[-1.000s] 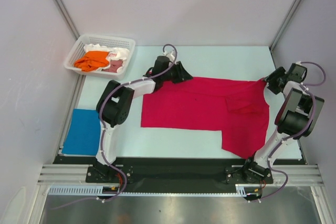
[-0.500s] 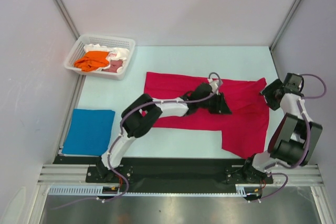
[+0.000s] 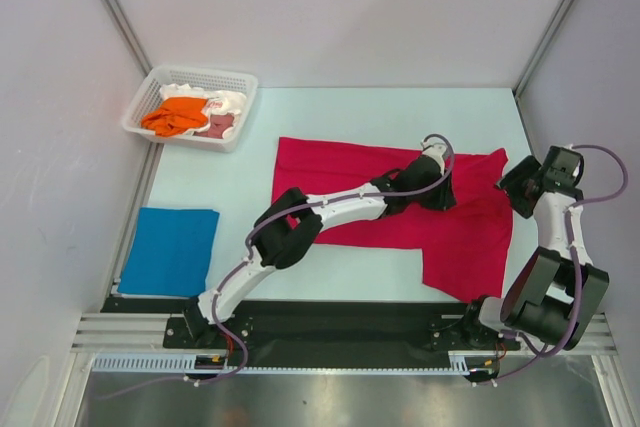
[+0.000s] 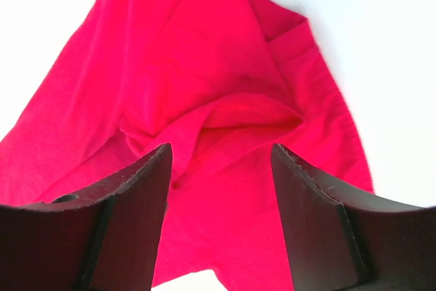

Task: Fold and stack the t-shirts
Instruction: Fold the tshirt

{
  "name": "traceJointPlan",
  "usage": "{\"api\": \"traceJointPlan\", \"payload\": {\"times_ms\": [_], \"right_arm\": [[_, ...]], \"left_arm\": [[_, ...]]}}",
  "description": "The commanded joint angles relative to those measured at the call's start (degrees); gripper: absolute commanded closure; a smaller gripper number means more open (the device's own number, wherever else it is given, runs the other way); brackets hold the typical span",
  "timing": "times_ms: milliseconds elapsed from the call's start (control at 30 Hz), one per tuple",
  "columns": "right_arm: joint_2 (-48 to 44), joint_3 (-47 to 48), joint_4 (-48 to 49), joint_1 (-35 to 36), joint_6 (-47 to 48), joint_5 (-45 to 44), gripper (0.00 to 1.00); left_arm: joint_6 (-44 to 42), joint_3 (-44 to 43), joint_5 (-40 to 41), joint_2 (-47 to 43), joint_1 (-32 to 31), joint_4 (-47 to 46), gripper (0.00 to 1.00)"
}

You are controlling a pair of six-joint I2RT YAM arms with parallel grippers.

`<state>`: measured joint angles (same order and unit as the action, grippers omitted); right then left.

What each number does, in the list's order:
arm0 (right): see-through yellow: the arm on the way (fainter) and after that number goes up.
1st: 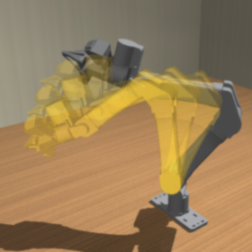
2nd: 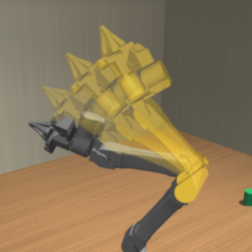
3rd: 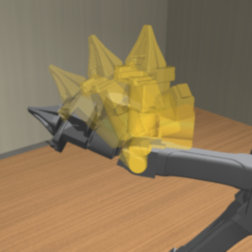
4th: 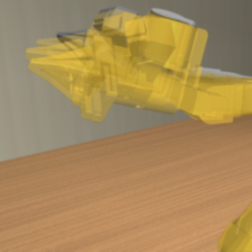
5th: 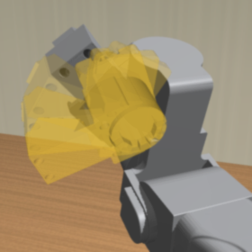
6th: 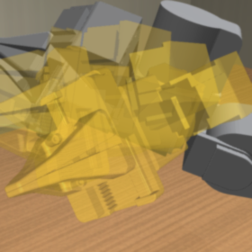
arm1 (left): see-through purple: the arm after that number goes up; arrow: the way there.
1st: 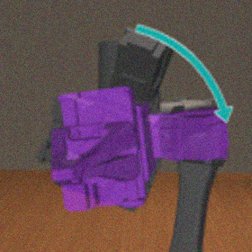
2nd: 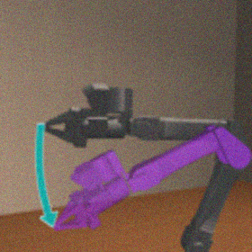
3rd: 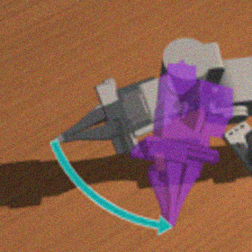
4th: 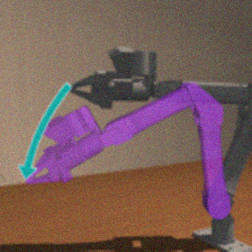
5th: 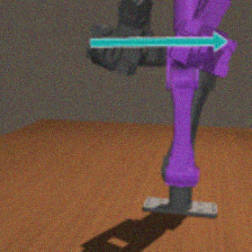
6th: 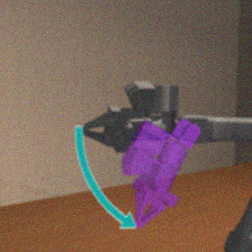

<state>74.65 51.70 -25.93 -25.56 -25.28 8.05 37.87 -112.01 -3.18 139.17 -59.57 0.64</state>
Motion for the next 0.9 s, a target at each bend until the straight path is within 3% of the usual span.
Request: {"api": "traceJointPlan", "payload": {"times_ms": [0,300,733,833,867], "right_arm": [[-1.79,-0.29,-0.70,-1.07,1.46,0.73,0.34],[-2.49,-0.11,-0.17,-2.74,1.11,2.23,0.34],[-4.16,-0.81,-0.79,-2.83,1.11,2.41,0.34],[-4.43,-1.08,-0.96,-2.83,1.20,2.05,0.34],[-4.34,-1.16,-0.96,-2.83,1.28,1.53,0.34]], "left_arm": [[-2.18,-5.67,3.09,3.55,0.16,5.85,0.58],[-4.29,-7.79,7.13,4.70,-0.46,10.51,0.56],[-3.41,-8.49,4.76,5.84,-0.63,13.15,0.55],[-3.68,-8.93,4.41,6.46,-0.55,13.51,0.58],[-3.68,-8.93,4.32,6.46,-0.55,13.51,0.63]]}}
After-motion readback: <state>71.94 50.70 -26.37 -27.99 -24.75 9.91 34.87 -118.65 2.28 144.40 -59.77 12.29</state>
